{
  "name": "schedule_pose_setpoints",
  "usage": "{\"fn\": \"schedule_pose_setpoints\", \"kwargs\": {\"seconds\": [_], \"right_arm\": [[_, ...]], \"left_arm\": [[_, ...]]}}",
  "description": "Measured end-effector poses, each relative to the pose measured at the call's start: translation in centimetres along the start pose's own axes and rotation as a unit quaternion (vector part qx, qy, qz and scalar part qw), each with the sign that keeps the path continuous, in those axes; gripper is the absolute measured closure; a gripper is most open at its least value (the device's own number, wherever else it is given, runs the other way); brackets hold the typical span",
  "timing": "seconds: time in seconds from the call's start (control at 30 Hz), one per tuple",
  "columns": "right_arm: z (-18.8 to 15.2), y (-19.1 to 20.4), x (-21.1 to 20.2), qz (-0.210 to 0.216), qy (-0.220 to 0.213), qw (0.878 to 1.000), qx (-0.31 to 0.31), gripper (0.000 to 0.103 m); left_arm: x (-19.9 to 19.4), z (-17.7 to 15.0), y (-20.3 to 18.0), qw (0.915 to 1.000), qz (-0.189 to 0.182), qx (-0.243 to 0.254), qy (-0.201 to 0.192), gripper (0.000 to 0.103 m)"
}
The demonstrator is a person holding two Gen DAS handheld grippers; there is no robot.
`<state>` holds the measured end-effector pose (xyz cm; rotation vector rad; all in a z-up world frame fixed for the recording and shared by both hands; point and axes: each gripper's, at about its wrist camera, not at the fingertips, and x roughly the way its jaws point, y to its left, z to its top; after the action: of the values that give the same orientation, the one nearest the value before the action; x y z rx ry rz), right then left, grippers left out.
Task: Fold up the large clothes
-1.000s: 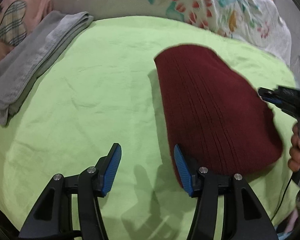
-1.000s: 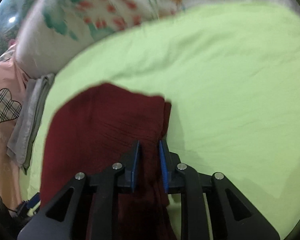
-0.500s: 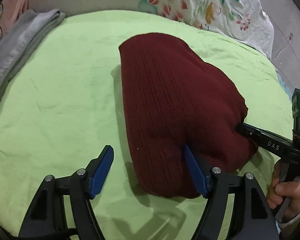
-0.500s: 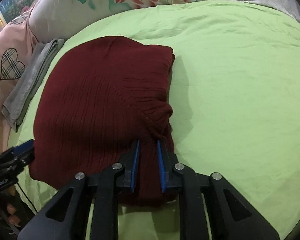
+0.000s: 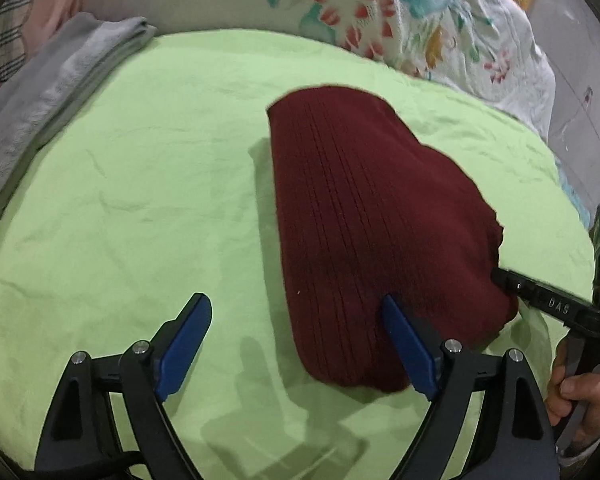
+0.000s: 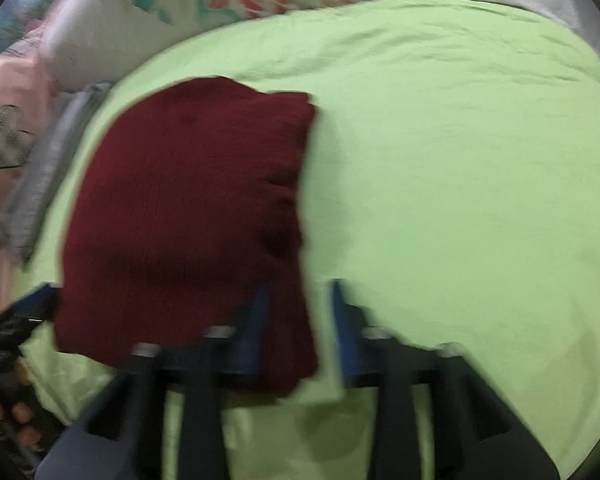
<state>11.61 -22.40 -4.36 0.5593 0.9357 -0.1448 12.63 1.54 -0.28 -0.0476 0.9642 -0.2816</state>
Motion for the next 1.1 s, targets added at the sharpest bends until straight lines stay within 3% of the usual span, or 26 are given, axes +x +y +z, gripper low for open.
{"fn": "schedule_pose_setpoints", "kwargs": {"seconds": [0.07,0.2,0.33,0.5,0.87,1.1], "right_arm": [[-0.5,-0.6,-0.9,0.019,-0.008,1.0,0.007,0.061],[-2.1,0.9,-4.1,0.034,-0.045,0.997,-0.046,0.061],[-3.2,0.7,-5.7,0.054,-0.056,0.996,-0.034,0.061],[-5.0,-0.1,-6.4,0.069,-0.054,0.996,-0.01,0.061],[-9.2,0.1,-7.2,0.078,-0.03,0.996,-0.013,0.055],[-10.0,1.1,-7.1,0.075,-0.02,0.996,-0.039,0.048]], "left_arm": [[-1.2,-0.5,0.1,0.9999,0.002,-0.006,-0.008,0.015],[-2.6,-1.7,-0.8,0.9994,0.033,0.007,0.001,0.014],[-3.1,-3.1,-1.3,0.9984,0.053,0.013,0.014,0.014],[-3.1,-5.5,-1.4,0.9956,0.08,0.025,0.042,0.014],[-4.7,-10.3,-1.8,0.9896,0.122,0.059,0.048,0.014],[-5.8,-10.1,-1.7,0.9912,0.116,0.053,0.034,0.014]]}}
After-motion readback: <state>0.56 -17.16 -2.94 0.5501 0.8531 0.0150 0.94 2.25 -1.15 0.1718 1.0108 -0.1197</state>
